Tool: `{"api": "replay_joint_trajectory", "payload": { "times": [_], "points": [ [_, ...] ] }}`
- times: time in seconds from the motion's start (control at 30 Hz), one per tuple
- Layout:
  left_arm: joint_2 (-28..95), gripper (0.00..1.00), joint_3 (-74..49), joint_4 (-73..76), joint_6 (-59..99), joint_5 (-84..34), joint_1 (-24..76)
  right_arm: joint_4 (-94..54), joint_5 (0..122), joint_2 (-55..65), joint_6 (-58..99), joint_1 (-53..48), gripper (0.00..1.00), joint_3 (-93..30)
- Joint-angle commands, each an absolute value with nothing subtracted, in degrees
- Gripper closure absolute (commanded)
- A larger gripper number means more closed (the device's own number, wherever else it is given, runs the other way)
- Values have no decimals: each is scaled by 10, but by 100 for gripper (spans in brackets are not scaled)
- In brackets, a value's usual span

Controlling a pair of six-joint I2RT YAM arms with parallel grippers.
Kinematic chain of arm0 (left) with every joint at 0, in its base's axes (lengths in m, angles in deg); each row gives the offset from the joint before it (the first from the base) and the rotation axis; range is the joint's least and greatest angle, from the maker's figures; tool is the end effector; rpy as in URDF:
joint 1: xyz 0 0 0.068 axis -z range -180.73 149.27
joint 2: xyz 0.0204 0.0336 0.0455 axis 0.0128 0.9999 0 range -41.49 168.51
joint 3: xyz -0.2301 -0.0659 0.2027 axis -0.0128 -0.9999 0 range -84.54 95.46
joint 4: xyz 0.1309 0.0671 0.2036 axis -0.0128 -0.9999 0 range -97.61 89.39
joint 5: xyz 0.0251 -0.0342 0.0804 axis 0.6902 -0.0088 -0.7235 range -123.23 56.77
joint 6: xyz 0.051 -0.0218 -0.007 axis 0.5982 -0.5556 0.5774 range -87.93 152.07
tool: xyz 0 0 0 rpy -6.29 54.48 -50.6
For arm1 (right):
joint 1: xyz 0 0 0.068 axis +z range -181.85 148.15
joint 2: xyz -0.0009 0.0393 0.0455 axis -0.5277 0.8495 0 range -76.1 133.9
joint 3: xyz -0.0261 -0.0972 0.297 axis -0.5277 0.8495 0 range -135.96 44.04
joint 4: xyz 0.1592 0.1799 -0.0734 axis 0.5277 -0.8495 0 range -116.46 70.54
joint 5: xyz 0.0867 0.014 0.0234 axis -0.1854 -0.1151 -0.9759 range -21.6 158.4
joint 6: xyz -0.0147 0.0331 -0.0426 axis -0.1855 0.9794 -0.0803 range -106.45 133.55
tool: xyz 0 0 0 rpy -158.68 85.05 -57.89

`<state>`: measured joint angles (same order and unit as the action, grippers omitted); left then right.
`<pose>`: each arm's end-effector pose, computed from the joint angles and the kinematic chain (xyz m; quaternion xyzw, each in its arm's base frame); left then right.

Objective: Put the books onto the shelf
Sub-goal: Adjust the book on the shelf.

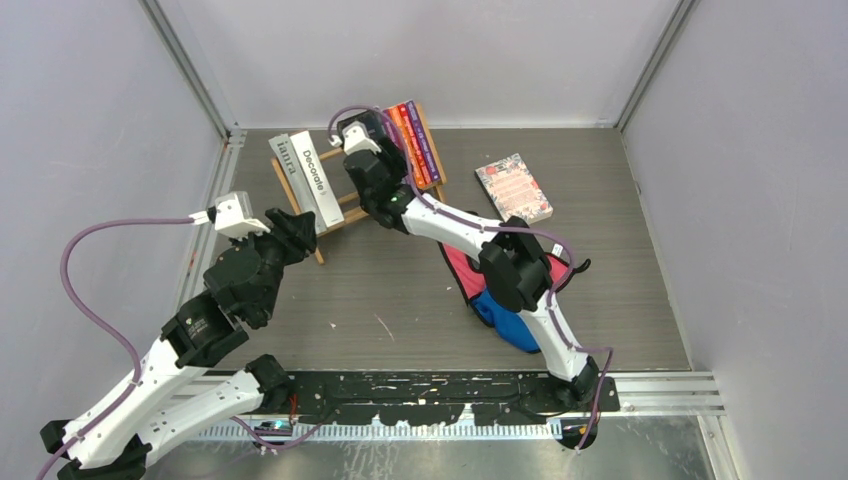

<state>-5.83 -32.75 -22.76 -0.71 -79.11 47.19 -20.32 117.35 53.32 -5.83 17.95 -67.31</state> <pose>0.0739 -0.0407 0.4040 -0.1683 0.7129 -0.1781 0.6571 0.3768 0.4008 0.3020 -0.2222 0.7465 -0.1866 0.5988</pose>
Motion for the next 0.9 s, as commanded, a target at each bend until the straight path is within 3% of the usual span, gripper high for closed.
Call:
{"api": "replay_joint_trajectory", "payload": {
  "times": [0.0, 0.57, 0.87],
  "points": [
    [-57, 46, -325, -210, -8, -789, 469, -151, 1194, 450, -54, 182, 33, -663],
    [6, 43, -303, -215, -10, -739, 468, -113, 1225, 317, 0, 179, 32, -527],
    [100, 43, -284, -171, -9, -615, 469, -175, 1203, 191, 167, 84, 30, -382]
  ]
}}
